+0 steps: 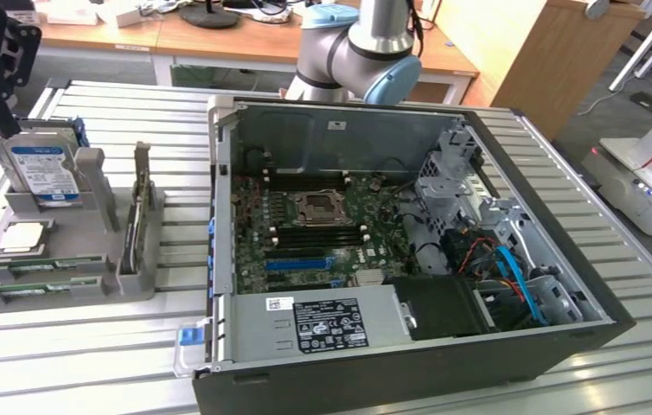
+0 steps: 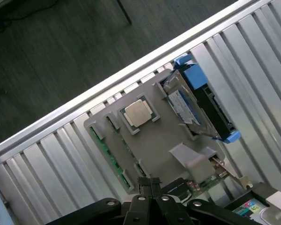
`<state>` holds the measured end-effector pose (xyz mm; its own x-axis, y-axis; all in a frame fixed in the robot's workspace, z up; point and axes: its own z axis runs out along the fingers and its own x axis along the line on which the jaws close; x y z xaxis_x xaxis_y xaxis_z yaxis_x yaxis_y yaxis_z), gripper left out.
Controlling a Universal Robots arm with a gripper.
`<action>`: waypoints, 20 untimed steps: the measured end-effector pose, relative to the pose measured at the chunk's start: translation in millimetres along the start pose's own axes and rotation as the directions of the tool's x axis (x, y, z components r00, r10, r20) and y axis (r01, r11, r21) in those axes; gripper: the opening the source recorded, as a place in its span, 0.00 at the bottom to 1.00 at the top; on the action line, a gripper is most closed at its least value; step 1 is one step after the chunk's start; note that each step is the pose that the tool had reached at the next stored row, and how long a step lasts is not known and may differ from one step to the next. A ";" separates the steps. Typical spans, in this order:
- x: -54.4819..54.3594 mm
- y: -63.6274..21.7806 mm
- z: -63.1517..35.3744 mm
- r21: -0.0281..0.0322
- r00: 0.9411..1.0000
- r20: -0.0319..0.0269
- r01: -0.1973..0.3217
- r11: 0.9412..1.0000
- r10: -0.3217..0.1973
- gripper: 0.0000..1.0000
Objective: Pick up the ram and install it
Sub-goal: 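Pick up the ram and move it above insertion slot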
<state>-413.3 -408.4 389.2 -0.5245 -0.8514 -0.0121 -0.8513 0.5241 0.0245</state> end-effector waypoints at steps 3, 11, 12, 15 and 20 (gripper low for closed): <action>0.0 0.0 0.1 0.000 0.998 -0.002 0.055 0.998 -0.055 0.11; 0.0 0.0 0.3 -0.001 0.980 -0.009 0.199 0.980 -0.199 0.11; 0.0 0.0 0.3 -0.001 0.976 -0.010 0.217 0.976 -0.217 0.11; 0.0 0.0 0.4 -0.001 0.963 -0.012 0.271 0.963 -0.271 0.11; 0.0 0.0 0.5 -0.002 0.941 -0.015 0.337 0.942 -0.337 0.11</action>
<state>-413.4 -408.4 388.7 -0.2067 -0.9784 -0.0047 -0.9782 0.2065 0.0215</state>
